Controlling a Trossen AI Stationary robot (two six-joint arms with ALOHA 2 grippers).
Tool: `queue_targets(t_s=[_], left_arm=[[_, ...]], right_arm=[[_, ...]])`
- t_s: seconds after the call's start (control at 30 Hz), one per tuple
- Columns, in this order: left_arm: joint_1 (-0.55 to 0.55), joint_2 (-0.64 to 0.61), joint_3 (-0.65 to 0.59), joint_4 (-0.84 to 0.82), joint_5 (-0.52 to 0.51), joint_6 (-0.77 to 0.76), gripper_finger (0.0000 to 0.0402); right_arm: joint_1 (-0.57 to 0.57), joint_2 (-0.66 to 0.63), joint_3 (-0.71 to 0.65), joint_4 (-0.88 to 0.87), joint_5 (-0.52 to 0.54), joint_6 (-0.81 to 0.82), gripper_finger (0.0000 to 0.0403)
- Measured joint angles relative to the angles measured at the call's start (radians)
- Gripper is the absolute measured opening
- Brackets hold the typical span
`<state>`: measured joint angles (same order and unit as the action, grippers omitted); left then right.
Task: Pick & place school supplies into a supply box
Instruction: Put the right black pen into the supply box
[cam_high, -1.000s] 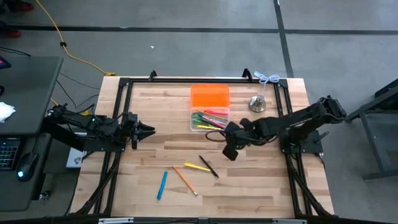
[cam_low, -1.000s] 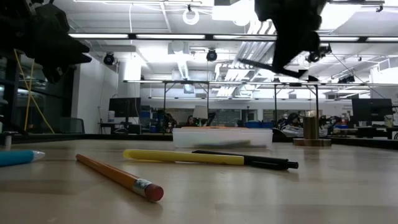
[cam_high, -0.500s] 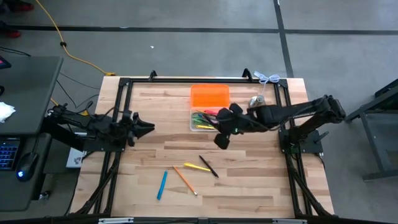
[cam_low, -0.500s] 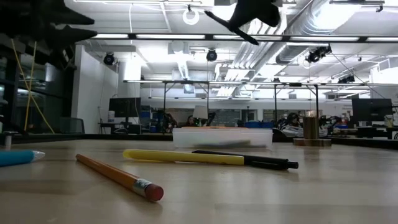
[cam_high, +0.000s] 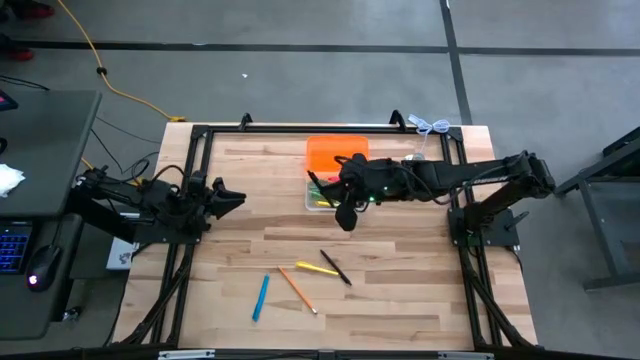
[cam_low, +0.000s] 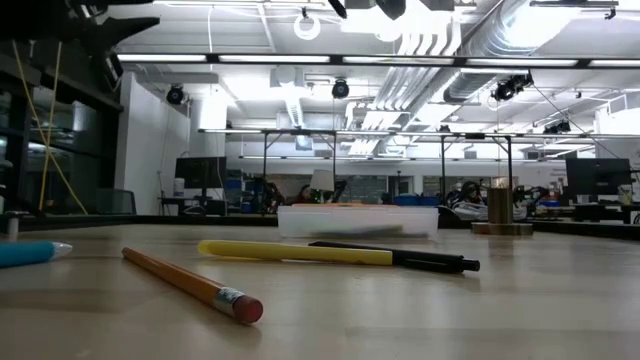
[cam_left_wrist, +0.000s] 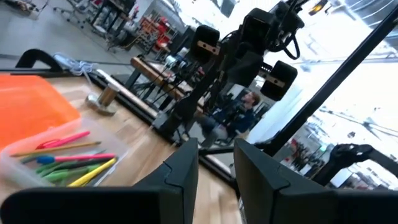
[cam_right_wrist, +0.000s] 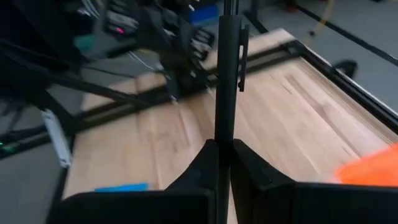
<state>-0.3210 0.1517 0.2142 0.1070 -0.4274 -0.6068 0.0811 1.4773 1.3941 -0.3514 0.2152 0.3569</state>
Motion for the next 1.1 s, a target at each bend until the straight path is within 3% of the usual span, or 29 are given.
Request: queue_targets(t_s=[0.23,0.83,1.1], left_arm=[[0.0,0.062,0.0,0.079,0.0,0.027,0.0134],[0.0,0.273,0.0,0.252,0.001,0.026,0.0134],[0.0,0.308,0.0,0.254,0.001,0.026,0.0134]], right_arm=[[-0.027,0.0,0.0,0.125,-0.166,-0.024,0.0005],[-0.126,0.0,0.0,0.462,-0.838,0.111,0.0005],[-0.125,0.0,0.0,0.614,-1.015,0.194,0.0005]])
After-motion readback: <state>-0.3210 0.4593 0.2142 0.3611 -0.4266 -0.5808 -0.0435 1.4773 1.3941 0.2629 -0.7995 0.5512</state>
